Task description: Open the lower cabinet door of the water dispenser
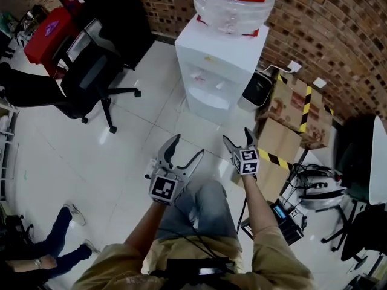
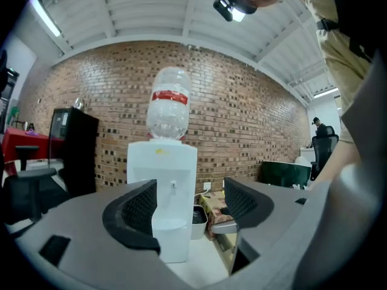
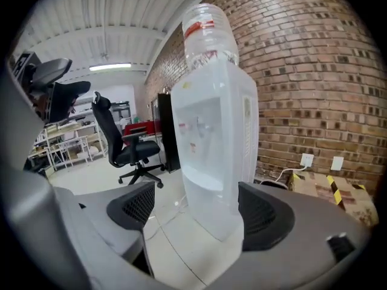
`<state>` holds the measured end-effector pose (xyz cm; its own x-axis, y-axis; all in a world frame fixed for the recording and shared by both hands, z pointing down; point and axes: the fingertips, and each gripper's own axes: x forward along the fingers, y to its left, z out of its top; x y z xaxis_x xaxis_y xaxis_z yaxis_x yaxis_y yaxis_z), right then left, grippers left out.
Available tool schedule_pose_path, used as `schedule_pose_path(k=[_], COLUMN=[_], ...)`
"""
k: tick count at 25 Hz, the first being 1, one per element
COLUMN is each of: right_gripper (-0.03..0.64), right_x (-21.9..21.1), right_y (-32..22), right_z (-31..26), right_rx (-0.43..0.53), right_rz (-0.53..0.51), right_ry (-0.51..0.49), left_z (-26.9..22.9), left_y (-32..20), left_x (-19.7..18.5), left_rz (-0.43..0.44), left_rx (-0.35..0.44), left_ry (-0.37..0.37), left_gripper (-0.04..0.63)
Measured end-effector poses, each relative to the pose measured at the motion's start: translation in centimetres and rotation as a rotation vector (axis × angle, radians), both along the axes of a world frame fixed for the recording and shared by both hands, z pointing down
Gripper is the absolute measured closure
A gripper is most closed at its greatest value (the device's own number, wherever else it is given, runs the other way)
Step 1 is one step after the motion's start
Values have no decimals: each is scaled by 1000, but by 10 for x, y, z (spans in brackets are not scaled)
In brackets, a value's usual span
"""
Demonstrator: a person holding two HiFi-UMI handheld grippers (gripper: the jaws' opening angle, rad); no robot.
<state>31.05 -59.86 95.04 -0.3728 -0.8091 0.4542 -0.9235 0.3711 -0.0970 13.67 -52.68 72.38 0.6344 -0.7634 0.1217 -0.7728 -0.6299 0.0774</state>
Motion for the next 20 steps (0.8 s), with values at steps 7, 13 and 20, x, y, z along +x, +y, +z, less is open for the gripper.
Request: schedule_pose_path(k=[7, 13, 20], right_gripper=[206, 234, 342], right_x=[14, 24, 24], right_y=[-82, -135, -170], right_z=[161, 215, 232], right_rx=[-11, 74, 152], right_rz=[48, 42, 37], right_ry=[-42, -32, -7], left_z=[157, 220, 258], left_y=[-55, -69, -67], left_x=[-29, -52, -100], left_rz=[-3, -61, -133], left_rx=[17, 76, 115], left_ry=[-81, -80, -91], left_gripper=[258, 258, 258])
